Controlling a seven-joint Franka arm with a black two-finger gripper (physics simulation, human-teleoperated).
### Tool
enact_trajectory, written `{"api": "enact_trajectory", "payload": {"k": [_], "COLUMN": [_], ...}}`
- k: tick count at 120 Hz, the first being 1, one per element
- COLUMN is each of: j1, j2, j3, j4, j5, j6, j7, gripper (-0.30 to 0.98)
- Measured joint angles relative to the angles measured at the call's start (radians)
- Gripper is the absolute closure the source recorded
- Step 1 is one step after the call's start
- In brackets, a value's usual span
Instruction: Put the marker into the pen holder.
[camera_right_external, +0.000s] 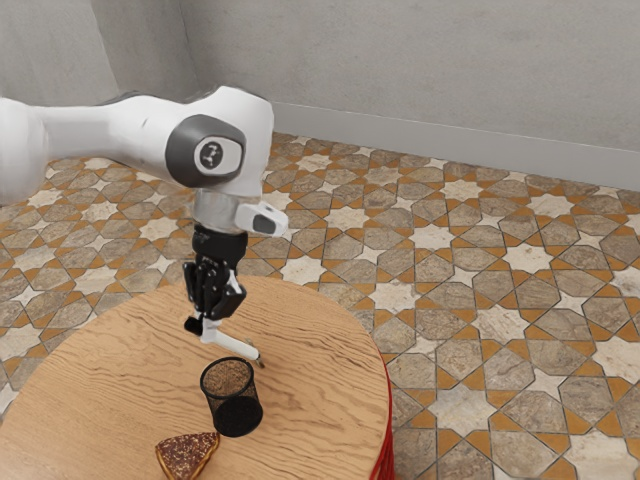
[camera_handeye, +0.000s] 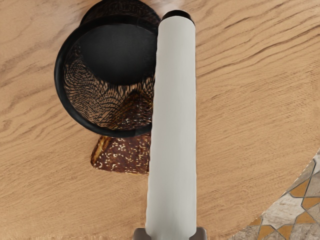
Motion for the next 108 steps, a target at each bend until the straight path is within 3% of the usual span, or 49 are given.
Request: {"api": "enact_trajectory", "payload": {"k": [19,45,108], "j1": [-0.105,0.014,0.031], "j2": [0.0,0.087,0.164], "j3": [-0.002,-0.024,-0.012], "j4": [0.007,0.207,0.169], "j5": [-0.022,-0.021,-0.013], "j6": [-0.077,-0.149,-0.278], "j7": [-0.028,-0.055,-0.087], "gripper": [0.79,0.79,0.79]}}
